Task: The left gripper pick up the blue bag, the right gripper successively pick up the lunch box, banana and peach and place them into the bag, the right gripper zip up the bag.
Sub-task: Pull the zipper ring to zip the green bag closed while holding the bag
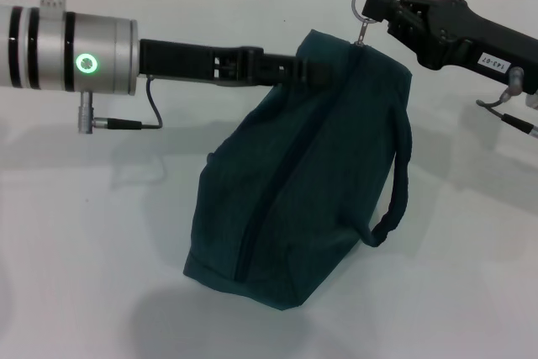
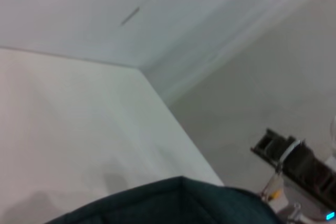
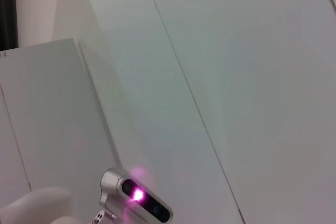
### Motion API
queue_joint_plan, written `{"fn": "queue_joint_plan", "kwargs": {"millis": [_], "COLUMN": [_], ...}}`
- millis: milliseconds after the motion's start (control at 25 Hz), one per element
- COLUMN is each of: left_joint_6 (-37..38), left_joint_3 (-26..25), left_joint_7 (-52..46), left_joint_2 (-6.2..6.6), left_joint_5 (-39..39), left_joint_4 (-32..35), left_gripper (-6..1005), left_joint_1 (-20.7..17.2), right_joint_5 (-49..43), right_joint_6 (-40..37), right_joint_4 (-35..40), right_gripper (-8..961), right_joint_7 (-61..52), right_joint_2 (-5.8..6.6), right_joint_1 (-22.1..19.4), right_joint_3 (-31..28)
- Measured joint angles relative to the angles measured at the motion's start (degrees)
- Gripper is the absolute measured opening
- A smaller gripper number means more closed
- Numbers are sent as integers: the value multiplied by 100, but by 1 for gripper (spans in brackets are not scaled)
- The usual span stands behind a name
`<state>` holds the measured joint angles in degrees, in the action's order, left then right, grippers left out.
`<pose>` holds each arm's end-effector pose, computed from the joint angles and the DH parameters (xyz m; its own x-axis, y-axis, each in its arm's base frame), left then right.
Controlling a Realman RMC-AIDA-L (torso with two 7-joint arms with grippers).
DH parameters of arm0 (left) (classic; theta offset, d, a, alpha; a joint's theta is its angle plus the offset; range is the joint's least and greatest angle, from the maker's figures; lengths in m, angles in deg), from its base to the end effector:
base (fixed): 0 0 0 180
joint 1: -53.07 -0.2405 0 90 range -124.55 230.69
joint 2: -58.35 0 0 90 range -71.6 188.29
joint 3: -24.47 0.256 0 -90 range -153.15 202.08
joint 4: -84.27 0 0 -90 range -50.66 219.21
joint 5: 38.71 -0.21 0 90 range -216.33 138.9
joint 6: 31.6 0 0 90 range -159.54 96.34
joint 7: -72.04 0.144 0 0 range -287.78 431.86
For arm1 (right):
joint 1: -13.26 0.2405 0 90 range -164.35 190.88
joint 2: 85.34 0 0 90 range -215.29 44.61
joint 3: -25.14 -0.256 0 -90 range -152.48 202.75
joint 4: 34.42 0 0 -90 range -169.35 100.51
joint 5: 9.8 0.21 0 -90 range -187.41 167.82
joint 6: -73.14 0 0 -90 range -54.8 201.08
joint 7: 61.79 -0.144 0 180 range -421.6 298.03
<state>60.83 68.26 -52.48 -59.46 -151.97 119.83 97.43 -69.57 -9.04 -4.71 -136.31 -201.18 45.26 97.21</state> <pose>-0.1729 0.3725 -0.0064 0.4670 0.8014 0.3737 0.7503 -0.5828 0.3120 0.1882 0.3600 0.0008 0.5009 -0.2044 -0.8410 -0.4576 -0.8873 -0.0569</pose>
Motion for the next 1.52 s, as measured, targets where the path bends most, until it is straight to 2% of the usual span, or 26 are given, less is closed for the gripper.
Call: {"fn": "queue_joint_plan", "kwargs": {"millis": [160,600,800,1520], "left_joint_6": [-7,-34,-41,135], "left_joint_3": [163,153,154,182], "left_joint_7": [-28,-21,-5,240], "left_joint_2": [2,-9,-5,-20], "left_joint_5": [19,40,61,290], "left_joint_4": [69,74,74,75], "left_gripper": [670,469,342,191], "left_joint_1": [-9,-6,-6,-127], "right_joint_5": [2,5,80,782], "right_joint_6": [-1,0,-1,-268], "right_joint_4": [0,0,-41,-768], "right_gripper": [10,10,11,11], "right_joint_7": [0,0,0,-57], "right_joint_2": [0,0,-6,20], "right_joint_1": [-7,-67,-81,-147], "right_joint_3": [0,0,0,-49]}}
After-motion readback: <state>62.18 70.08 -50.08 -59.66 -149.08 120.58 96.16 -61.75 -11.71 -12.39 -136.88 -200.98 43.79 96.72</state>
